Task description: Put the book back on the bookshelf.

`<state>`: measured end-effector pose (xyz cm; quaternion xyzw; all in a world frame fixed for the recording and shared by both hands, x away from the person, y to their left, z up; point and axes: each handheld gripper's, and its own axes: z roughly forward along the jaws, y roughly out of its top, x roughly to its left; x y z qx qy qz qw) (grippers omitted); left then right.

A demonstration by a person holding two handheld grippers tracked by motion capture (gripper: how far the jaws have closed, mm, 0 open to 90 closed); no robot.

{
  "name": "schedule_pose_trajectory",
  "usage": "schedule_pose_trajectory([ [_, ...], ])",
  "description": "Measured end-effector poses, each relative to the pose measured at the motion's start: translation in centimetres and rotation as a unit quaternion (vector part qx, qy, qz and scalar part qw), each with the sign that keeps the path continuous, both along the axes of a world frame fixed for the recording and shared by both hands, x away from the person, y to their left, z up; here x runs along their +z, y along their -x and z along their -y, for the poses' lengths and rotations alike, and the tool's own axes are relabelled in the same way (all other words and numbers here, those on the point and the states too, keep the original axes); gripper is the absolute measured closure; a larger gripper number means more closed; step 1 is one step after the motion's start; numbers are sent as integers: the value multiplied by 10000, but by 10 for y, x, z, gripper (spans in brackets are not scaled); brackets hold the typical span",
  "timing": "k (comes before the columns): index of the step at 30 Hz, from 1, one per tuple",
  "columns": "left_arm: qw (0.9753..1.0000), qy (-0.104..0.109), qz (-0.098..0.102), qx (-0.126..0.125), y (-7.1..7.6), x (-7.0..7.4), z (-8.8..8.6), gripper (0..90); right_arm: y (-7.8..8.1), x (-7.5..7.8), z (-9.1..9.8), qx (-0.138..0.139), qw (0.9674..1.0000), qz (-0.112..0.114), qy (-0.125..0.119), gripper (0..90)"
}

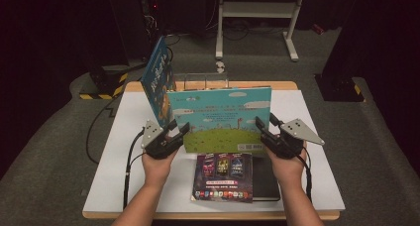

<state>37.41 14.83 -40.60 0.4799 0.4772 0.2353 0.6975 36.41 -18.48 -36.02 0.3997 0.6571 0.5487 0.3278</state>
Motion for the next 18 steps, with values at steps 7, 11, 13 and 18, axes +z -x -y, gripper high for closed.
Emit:
schedule_pose_trajectory([
  [7,10000,15,-29,39,-13,3,-4,542,-14,4,-4,45,10000,23,-12,560],
  [11,10000,-7,-35,64,-19,2,-5,543,-21,4,-6,37,10000,24,13,560],
  [13,10000,-27,-32,79,-23,2,-5,542,-24,3,-7,34,10000,15,14,560],
  [18,9999,-51,-64,75,-29,0,-3,542,-30,2,-7,-2,10000,15,62,561],
])
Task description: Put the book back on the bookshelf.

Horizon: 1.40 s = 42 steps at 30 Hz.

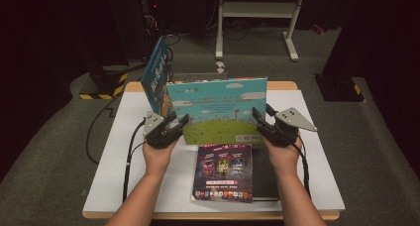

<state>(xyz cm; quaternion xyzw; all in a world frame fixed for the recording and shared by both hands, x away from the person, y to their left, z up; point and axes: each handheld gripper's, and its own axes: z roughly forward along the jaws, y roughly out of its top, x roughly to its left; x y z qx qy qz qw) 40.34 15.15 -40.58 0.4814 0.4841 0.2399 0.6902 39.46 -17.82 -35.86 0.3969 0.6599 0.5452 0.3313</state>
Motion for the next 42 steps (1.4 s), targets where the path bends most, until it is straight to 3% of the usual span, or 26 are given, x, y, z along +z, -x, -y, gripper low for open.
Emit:
schedule_pose_trajectory([
  [12,10000,-47,-56,38,-11,-9,0,536,-6,-3,-3,-39,9999,81,105,572],
  [18,9999,-38,-83,64,-10,-13,-3,533,0,-3,-6,21,9997,200,102,586],
  [25,9996,-176,-140,160,-10,-16,-6,525,7,-4,-9,104,9994,318,62,606],
  [29,9997,-145,-150,145,-11,-21,-9,522,15,-3,-15,142,9988,433,161,615],
  [42,9997,-157,-138,95,-11,-23,-12,519,22,-4,-17,207,9984,500,168,611],
])
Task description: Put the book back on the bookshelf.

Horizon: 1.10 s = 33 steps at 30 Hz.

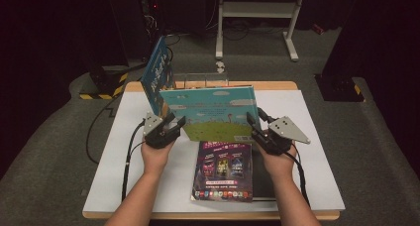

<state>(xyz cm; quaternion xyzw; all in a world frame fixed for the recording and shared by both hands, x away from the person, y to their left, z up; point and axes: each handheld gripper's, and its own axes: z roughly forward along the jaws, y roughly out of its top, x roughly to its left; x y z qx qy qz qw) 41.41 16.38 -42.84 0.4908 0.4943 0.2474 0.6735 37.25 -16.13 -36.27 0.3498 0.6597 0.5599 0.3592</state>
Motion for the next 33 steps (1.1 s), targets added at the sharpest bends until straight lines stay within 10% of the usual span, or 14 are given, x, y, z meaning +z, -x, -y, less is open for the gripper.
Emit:
schedule_pose_trajectory([
  [33,9998,-6,207,10,16,-6,-6,501,15,10,-4,536,9986,-24,-40,445],
])
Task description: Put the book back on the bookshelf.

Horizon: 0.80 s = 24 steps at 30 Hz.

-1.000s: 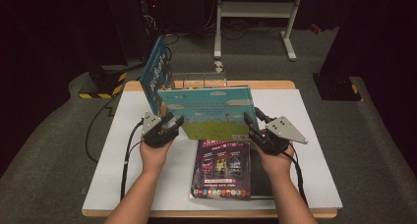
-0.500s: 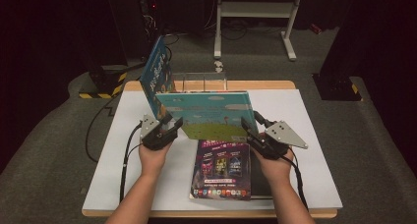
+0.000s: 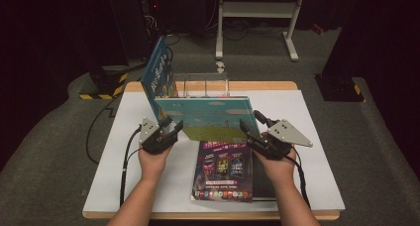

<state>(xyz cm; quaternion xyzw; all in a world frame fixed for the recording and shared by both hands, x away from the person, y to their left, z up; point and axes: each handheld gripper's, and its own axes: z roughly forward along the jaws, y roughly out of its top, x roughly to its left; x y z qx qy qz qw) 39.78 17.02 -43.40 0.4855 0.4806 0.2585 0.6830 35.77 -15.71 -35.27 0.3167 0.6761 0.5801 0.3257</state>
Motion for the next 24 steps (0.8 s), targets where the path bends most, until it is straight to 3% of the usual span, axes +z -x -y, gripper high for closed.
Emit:
schedule_pose_trajectory([
  [8,10000,76,-12,19,-1,1,0,502,3,3,-3,-12,10000,-12,47,578],
  [19,10000,-4,0,44,-4,2,0,503,12,4,1,219,9997,-83,-56,645],
  [22,10000,60,1,60,-5,3,1,502,15,4,1,248,9996,-83,-49,660],
  [24,10000,-41,-12,51,-6,3,0,501,17,3,1,251,9996,-78,-52,668],
])
